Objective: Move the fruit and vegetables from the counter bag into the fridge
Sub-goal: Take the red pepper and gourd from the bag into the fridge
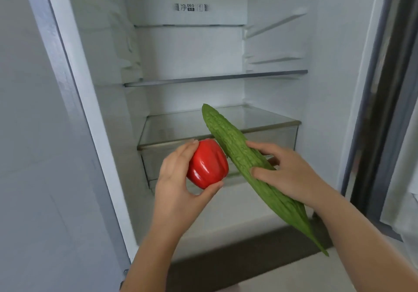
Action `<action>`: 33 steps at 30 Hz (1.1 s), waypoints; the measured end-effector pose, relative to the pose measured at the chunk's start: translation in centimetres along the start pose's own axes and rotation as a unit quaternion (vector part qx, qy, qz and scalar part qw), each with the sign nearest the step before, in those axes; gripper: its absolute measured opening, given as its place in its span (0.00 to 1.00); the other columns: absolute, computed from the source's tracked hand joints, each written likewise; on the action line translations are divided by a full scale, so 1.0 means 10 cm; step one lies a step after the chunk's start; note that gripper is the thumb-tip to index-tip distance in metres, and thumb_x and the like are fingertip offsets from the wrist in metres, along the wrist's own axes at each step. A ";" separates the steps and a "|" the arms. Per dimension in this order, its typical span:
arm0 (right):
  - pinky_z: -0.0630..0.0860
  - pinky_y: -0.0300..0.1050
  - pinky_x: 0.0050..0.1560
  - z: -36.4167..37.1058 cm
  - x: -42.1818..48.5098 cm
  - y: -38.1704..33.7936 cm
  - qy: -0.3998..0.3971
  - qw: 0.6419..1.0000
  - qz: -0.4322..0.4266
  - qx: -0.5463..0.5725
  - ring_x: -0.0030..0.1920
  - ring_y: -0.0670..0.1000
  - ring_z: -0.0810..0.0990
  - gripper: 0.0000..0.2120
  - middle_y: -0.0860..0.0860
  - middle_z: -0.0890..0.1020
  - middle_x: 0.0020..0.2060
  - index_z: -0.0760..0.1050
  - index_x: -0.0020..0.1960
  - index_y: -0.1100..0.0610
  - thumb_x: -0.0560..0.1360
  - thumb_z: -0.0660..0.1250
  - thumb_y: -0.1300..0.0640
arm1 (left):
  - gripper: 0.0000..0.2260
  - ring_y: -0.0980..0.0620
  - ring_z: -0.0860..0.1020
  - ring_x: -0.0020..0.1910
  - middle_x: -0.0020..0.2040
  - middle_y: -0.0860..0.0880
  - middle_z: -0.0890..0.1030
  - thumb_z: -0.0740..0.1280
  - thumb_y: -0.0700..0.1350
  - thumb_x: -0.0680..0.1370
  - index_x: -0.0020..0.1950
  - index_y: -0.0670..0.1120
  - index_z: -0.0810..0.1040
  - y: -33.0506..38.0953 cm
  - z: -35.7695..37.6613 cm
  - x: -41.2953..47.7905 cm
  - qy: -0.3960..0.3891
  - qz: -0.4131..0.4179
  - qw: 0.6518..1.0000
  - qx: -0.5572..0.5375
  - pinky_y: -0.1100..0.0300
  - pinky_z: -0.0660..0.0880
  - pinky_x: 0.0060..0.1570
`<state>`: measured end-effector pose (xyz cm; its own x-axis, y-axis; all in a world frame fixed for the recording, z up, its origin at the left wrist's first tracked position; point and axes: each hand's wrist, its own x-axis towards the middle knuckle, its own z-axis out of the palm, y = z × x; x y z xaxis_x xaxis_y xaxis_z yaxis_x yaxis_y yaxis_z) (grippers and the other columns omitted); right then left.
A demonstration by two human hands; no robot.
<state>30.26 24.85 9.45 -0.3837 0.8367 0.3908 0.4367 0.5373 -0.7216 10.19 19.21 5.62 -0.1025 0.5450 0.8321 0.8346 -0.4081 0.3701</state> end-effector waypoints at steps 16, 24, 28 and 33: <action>0.65 0.37 0.51 -0.10 1.93 0.08 -0.122 0.987 -0.091 -0.051 0.55 0.40 0.68 0.26 0.47 0.72 0.63 0.68 0.66 0.44 0.70 0.67 0.58 | 0.39 0.43 0.73 0.58 0.62 0.45 0.75 0.80 0.50 0.58 0.66 0.46 0.68 -0.67 0.34 1.35 -0.012 0.076 0.973 0.216 0.47 0.71 0.58; 0.62 0.34 0.59 0.12 2.75 0.30 -0.213 0.959 -0.140 -0.128 0.65 0.46 0.68 0.26 0.48 0.70 0.67 0.68 0.67 0.48 0.71 0.68 0.60 | 0.41 0.41 0.74 0.58 0.62 0.45 0.76 0.80 0.52 0.54 0.64 0.44 0.72 -1.01 0.50 1.66 -0.075 0.067 0.965 0.242 0.44 0.71 0.58; 0.60 0.32 0.61 0.14 3.06 0.44 -0.240 0.942 -0.175 -0.159 0.62 0.42 0.68 0.25 0.47 0.71 0.66 0.68 0.67 0.49 0.72 0.68 0.61 | 0.40 0.45 0.68 0.65 0.66 0.47 0.72 0.80 0.48 0.58 0.68 0.45 0.69 -1.05 0.54 1.80 -0.117 0.028 0.970 0.211 0.58 0.60 0.63; 0.58 0.29 0.59 0.11 3.29 0.54 -0.262 0.940 -0.173 -0.137 0.62 0.41 0.67 0.26 0.46 0.72 0.63 0.70 0.65 0.49 0.71 0.68 0.66 | 0.41 0.49 0.67 0.66 0.68 0.46 0.69 0.79 0.43 0.62 0.71 0.44 0.64 -1.10 0.61 2.00 -0.162 -0.034 0.975 0.150 0.70 0.58 0.59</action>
<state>19.07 55.19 17.77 -0.8575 0.4791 0.1876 0.3784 0.8343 -0.4008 2.23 39.03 15.67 -0.0277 0.7865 0.6169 0.9575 -0.1564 0.2423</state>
